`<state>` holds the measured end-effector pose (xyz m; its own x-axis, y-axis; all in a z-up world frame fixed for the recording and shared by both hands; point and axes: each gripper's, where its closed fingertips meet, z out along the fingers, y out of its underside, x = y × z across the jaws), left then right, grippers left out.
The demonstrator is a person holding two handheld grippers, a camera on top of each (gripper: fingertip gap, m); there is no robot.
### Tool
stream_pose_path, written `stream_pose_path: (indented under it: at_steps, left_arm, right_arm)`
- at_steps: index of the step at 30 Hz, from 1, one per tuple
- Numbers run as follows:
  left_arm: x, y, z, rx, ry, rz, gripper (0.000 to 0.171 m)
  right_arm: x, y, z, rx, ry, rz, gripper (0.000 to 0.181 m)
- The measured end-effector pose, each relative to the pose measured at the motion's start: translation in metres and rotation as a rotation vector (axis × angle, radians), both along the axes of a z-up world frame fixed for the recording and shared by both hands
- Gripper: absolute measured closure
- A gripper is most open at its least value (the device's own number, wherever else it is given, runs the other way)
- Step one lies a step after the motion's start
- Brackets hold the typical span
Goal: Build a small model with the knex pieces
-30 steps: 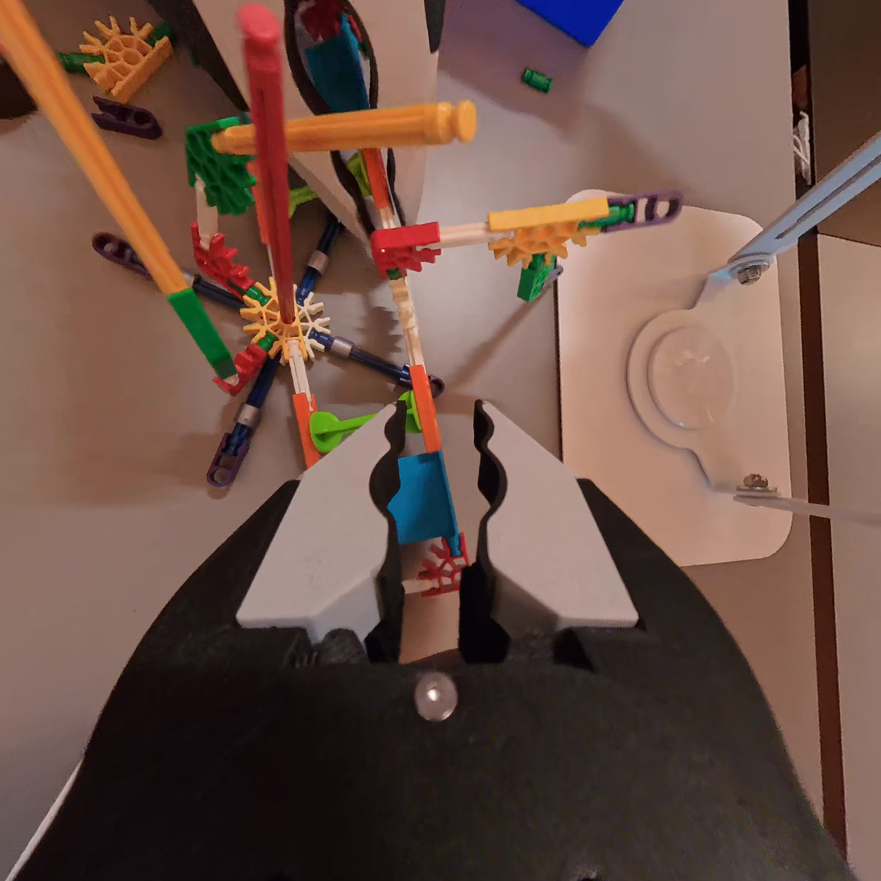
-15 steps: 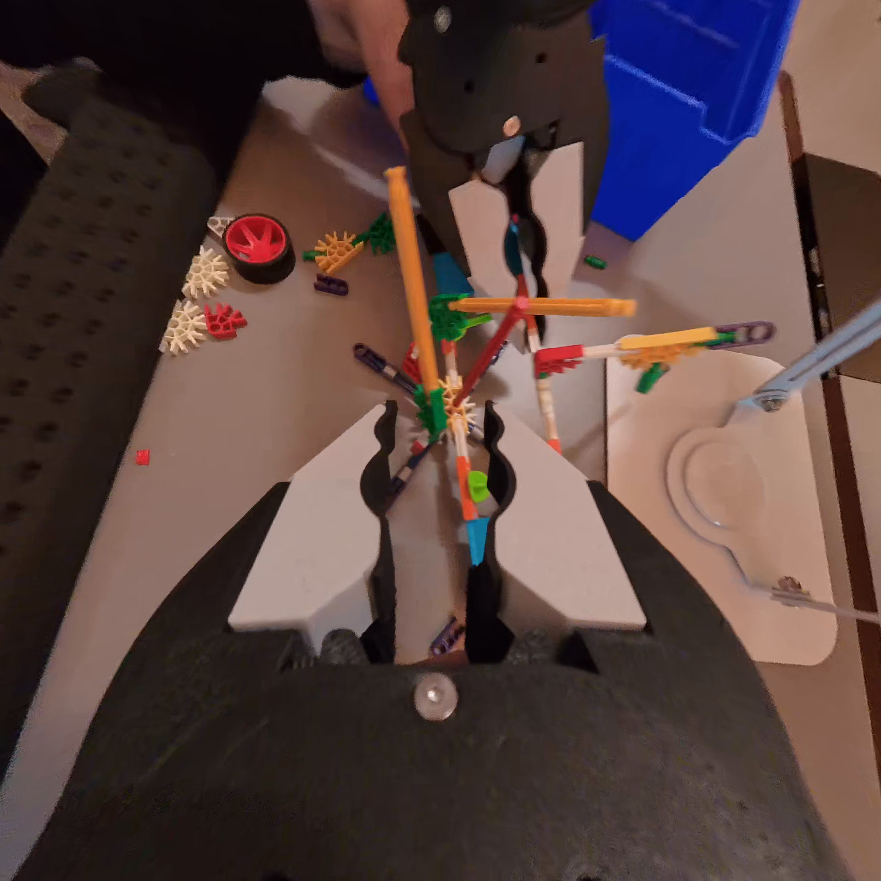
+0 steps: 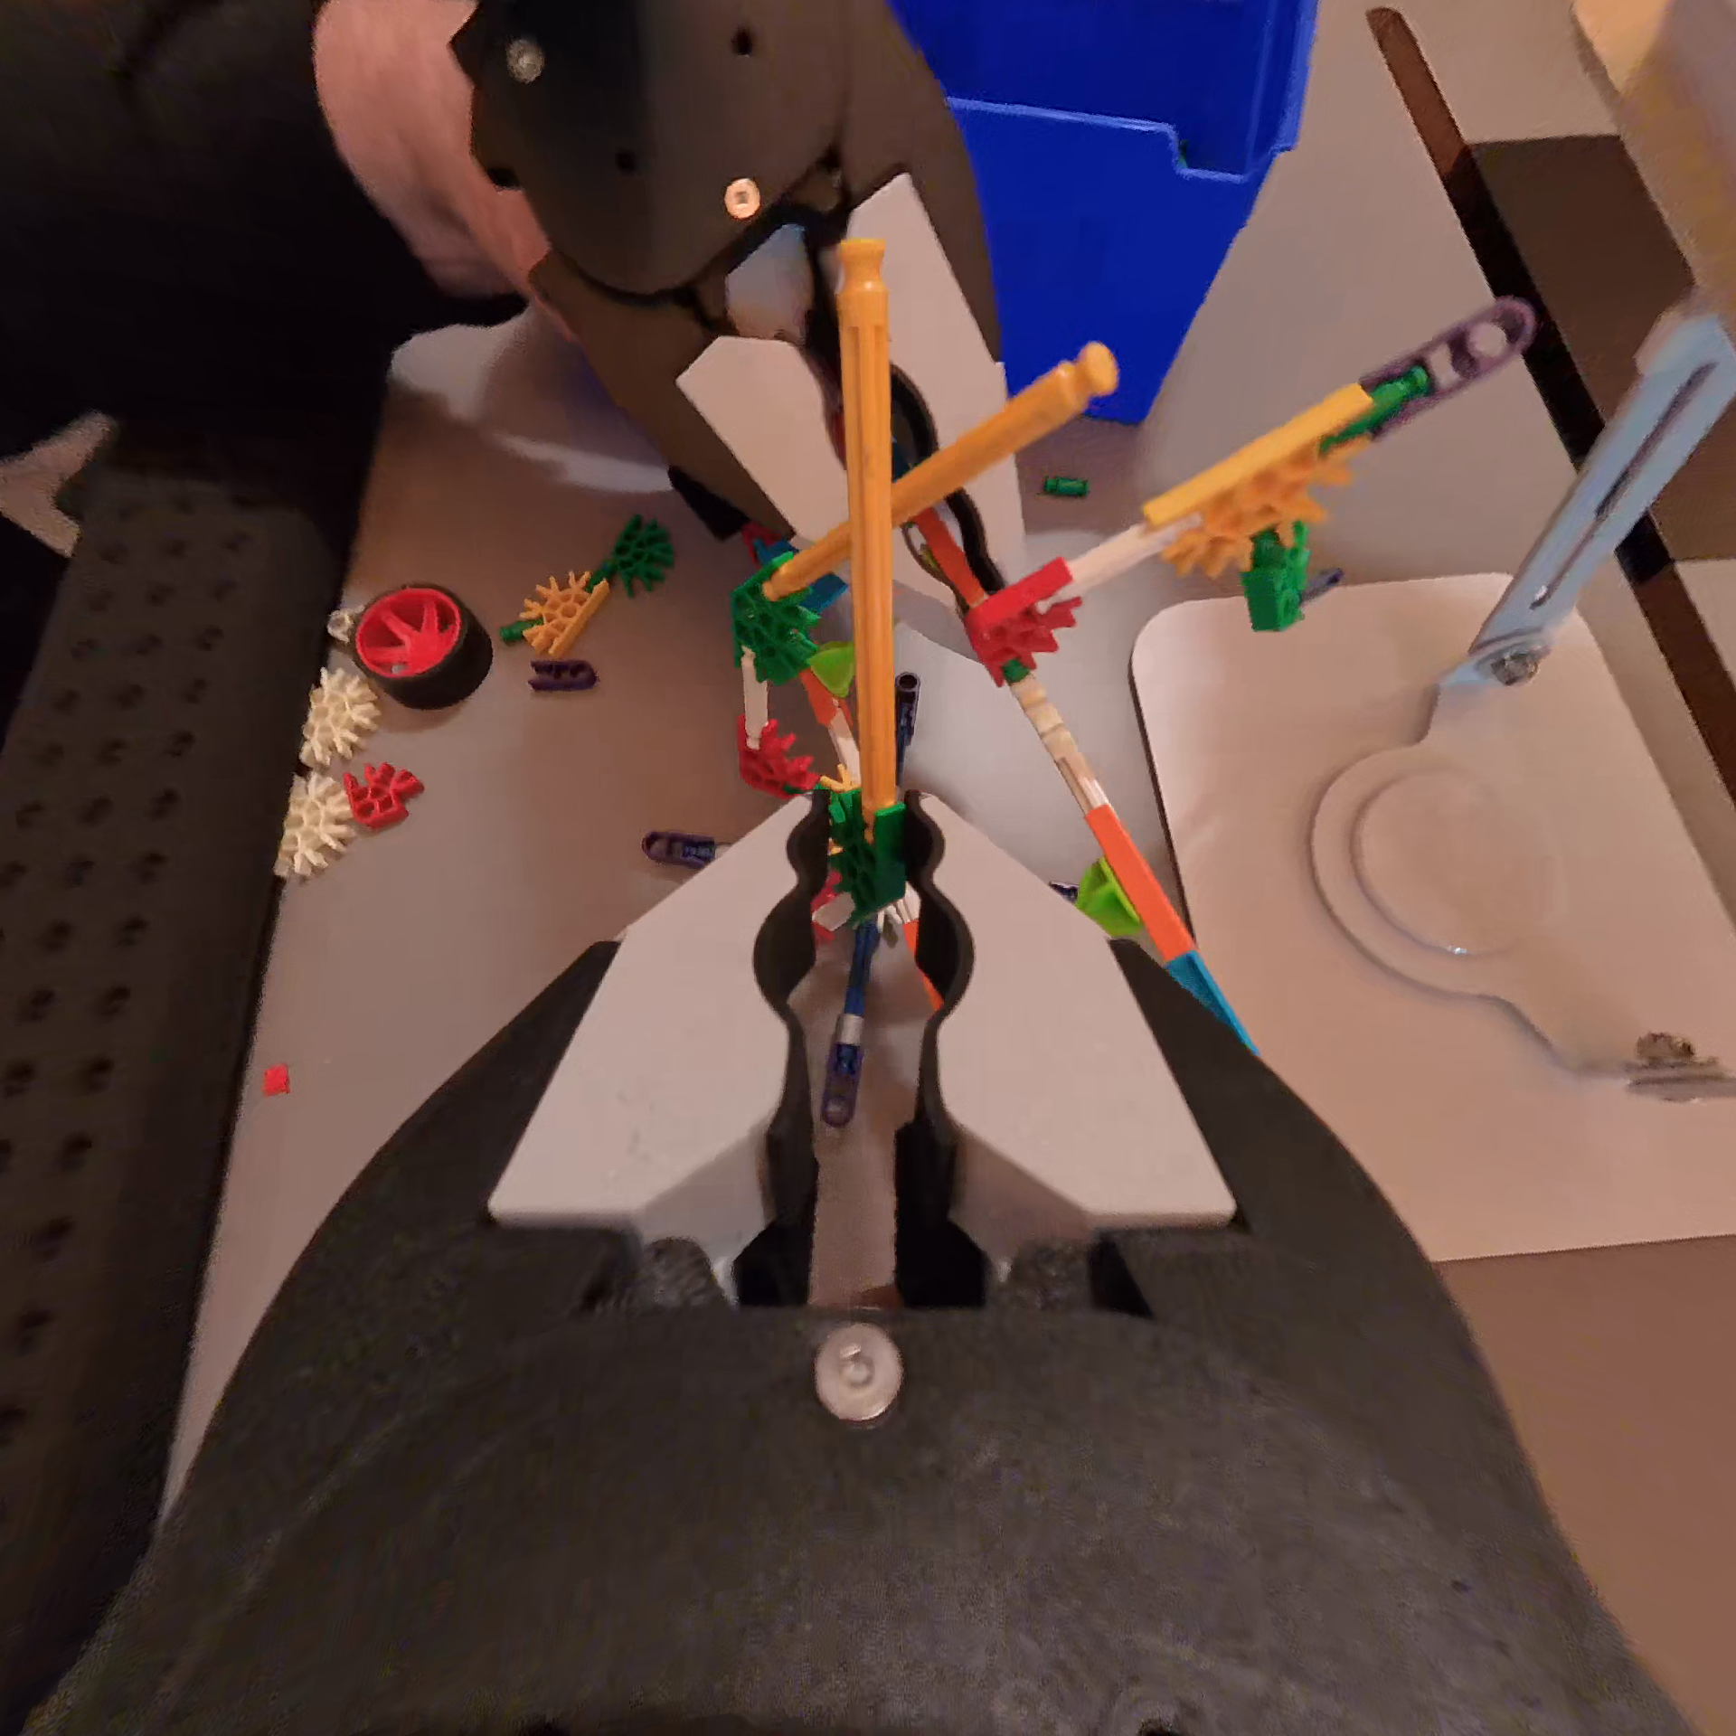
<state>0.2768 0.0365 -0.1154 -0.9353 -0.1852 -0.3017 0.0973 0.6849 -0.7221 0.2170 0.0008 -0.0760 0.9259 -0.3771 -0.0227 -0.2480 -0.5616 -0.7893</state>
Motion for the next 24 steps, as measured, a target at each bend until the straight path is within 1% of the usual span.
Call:
stream_pose_path:
  at_steps: [7,13,14,16,17,19,21,22,24]
  left_arm:
    - [0.007,-0.001,0.009,-0.038,-0.053,0.019,0.166]
    - [0.010,-0.002,0.006,-0.042,-0.056,0.032,0.166]
    - [0.011,-0.002,0.006,-0.045,-0.052,0.039,0.166]
    - [0.012,-0.002,0.005,-0.050,-0.036,0.049,0.166]
    - [0.012,-0.002,0.005,-0.048,-0.034,0.051,0.166]
    - [0.013,-0.002,0.004,-0.055,-0.028,0.056,0.166]
    - [0.015,-0.001,0.004,-0.066,-0.017,0.067,0.166]
    - [0.017,-0.001,0.004,-0.070,-0.012,0.075,0.166]
    - [0.020,0.001,0.005,-0.092,0.008,0.088,0.166]
  right_arm:
    - [0.020,-0.013,0.001,0.083,0.111,-0.157,0.169]
    - [0.037,-0.023,-0.007,0.136,0.205,-0.290,0.167]
    - [0.039,-0.025,-0.008,0.131,0.194,-0.303,0.165]
    - [0.043,-0.031,-0.004,0.103,0.140,-0.321,0.141]
    - [0.043,-0.034,0.001,0.097,0.116,-0.321,0.136]
    - [0.044,-0.043,0.009,0.091,0.076,-0.334,0.135]
    - [0.043,-0.060,0.005,0.018,0.050,-0.347,0.134]
    - [0.041,-0.065,0.006,0.010,0.044,-0.339,0.138]
    - [0.033,-0.070,0.011,0.030,0.047,-0.294,0.136]
